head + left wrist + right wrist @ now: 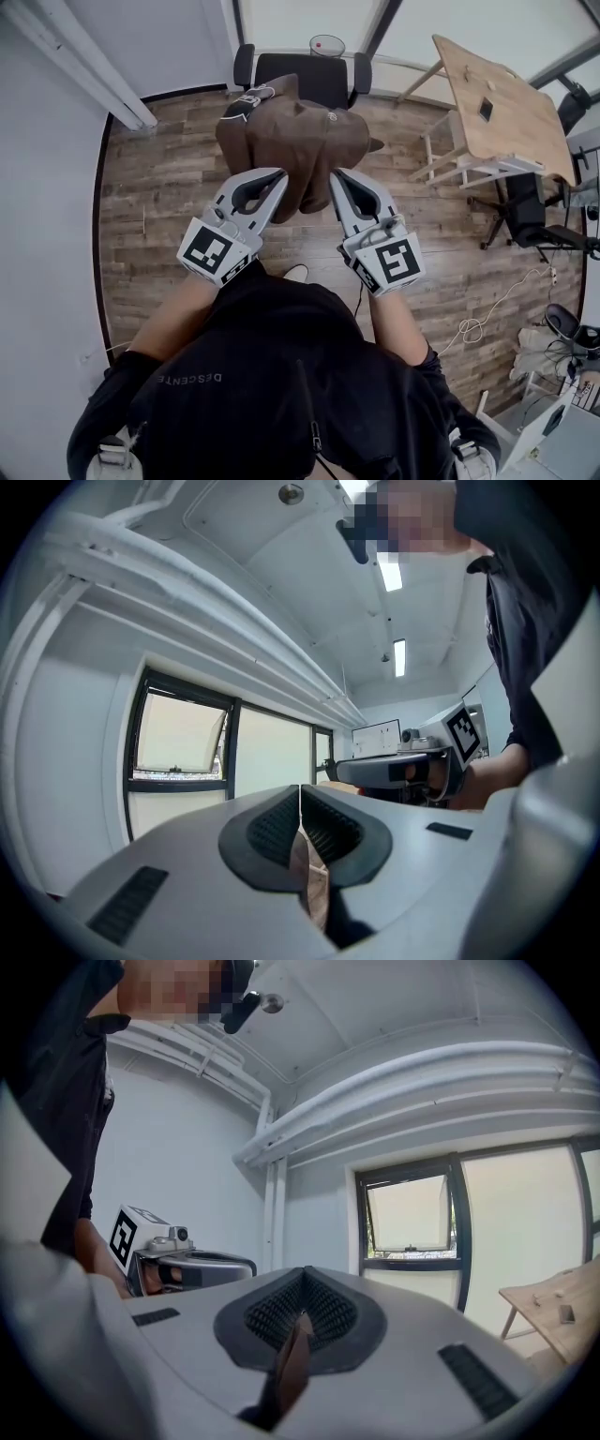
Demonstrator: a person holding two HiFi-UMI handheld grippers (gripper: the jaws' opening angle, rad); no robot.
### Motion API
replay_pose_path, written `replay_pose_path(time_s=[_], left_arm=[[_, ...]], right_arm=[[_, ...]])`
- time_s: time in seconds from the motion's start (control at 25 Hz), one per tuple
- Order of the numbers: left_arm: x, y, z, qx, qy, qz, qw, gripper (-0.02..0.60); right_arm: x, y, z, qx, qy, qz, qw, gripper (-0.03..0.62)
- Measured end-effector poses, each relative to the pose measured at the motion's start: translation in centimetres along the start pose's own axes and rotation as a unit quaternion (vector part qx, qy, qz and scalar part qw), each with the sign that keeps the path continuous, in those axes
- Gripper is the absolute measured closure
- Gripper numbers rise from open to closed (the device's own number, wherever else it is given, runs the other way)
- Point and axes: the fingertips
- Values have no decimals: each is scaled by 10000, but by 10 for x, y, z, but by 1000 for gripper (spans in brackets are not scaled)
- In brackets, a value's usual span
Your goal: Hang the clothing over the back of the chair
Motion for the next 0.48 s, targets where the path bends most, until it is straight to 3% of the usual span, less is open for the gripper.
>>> replay_pose_path(time_s=[0.48], left_arm=[[1,1,-13,13,4,-61,10000,561]], right_arm=[[-7,7,3,-29,29,-116,9999,591]])
Point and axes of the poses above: the fingertips, and each gripper's own axes: z backward along the fingers, x to its left, y out of its underside, and after that the axes turned 14 degrees about -y, right-handed
